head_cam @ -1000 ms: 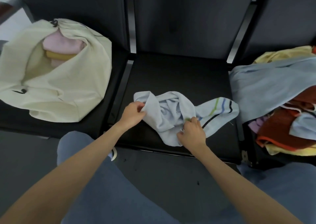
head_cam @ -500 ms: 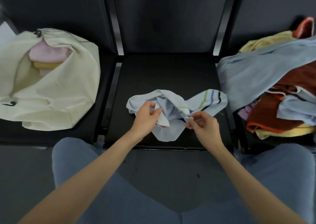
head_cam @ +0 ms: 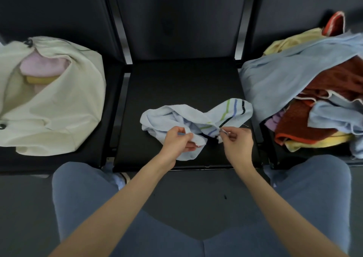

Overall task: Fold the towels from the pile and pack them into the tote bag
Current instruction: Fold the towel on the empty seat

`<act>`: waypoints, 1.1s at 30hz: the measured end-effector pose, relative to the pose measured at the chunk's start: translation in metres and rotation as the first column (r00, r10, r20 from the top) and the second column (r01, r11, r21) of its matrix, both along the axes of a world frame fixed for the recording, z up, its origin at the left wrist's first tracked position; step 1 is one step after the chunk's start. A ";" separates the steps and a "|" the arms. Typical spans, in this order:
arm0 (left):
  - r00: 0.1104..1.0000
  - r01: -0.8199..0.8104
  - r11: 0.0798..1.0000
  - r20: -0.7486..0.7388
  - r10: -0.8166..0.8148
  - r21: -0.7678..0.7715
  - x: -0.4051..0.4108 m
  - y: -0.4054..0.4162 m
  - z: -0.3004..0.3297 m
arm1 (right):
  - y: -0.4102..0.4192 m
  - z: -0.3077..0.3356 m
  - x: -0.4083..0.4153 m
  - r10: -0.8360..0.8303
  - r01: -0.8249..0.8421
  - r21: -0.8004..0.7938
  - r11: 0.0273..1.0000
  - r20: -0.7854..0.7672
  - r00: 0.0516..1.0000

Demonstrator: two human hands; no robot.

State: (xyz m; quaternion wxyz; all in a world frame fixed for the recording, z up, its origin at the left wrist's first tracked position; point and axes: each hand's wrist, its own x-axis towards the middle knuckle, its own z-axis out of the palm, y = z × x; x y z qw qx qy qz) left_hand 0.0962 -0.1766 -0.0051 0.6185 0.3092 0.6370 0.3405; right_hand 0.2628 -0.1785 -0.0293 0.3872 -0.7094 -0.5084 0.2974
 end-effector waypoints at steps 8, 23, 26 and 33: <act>0.998 0.059 0.998 -0.004 -0.059 -0.030 0.016 -0.005 -0.002 | -0.014 0.007 0.000 0.160 -0.158 0.041 0.987 -0.057 0.985; 0.977 0.043 0.990 0.213 -0.013 -0.137 0.011 -0.003 0.003 | -0.021 0.000 0.004 0.456 -0.459 0.049 0.887 0.063 0.888; 0.967 0.076 0.988 0.250 -0.040 -0.134 0.011 -0.003 0.006 | -0.018 -0.001 0.004 0.415 -0.419 0.063 0.906 0.069 0.907; 0.847 0.130 0.971 -0.531 -0.003 0.202 -0.033 0.036 -0.005 | -0.015 -0.001 0.006 0.364 -0.365 0.077 0.928 0.031 0.931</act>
